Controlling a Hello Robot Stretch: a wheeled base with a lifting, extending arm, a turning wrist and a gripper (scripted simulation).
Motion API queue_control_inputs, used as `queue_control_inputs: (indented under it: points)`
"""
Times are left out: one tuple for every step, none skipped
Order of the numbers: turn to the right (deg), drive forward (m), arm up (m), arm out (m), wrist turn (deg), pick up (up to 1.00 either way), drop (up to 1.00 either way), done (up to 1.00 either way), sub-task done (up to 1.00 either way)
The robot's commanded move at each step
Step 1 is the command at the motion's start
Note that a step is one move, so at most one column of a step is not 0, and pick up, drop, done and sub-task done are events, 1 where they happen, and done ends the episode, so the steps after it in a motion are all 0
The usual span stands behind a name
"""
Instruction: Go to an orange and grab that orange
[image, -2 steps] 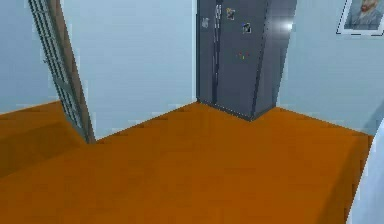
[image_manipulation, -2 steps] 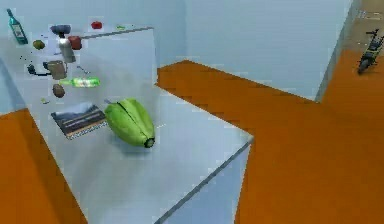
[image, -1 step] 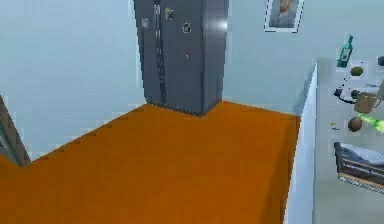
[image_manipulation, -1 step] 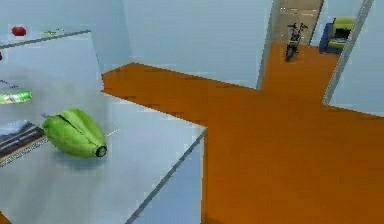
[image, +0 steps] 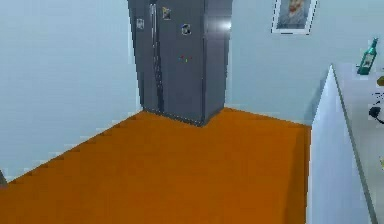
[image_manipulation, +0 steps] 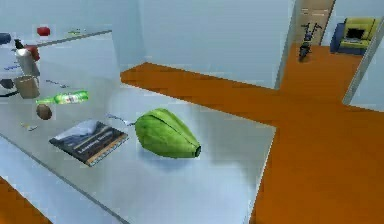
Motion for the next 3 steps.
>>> queue_control_inputs:
  points:
    - [27.0, 0.0, 0.0, 0.0, 0.0, 0.0, 0.0, 0.0, 0.0]
    - [0.0, 1.0, 0.0, 0.0, 0.0, 0.0, 0.0, 0.0, 0.0]
    - [0.0, 0.75, 0.0, 0.0, 0.0, 0.0, 0.0, 0.0, 0.0]
